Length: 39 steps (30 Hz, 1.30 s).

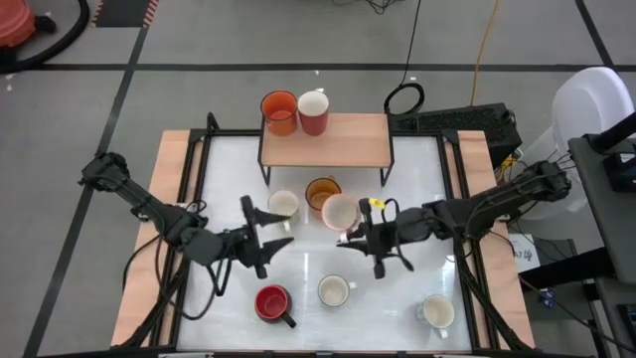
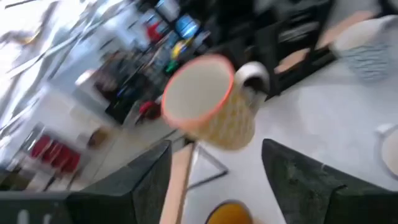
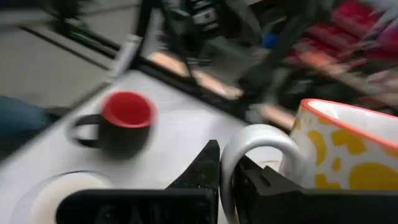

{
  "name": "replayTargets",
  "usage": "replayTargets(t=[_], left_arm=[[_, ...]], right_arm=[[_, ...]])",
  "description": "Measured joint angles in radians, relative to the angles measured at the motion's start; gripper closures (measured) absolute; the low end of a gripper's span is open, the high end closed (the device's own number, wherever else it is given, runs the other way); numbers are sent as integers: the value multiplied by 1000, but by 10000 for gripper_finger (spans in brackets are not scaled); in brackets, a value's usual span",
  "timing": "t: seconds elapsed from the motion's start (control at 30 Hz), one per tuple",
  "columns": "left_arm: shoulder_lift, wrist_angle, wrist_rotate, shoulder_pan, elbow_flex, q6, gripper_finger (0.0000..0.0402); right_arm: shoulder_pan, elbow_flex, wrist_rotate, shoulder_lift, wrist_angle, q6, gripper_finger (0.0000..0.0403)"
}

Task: Place coffee mugs
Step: Put the yellow patterned mug on the shelf

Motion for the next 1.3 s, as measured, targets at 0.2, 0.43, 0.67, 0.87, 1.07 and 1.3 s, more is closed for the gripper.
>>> replayTargets(t=[0.2,0.43,0.67,0.87,1.07,1.3], left_arm=[[55,-76,252,88,72,35,149],[180,-287,467,179,217,8,178],[243,-350,477,183,261,35,244],[242,-377,477,212,262,12,283],[254,-405,530,250,263,-8,299],[254,-408,567,253,263,46,300]], right_arm=[[-45,0,-334,23,7,70,398],[-78,0,-457,74,28,71,397],[-101,-33,-458,66,33,82,397],[-121,-52,-499,66,83,89,397],[-126,-54,-510,66,81,111,397],[-126,-55,-510,66,89,109,396]])
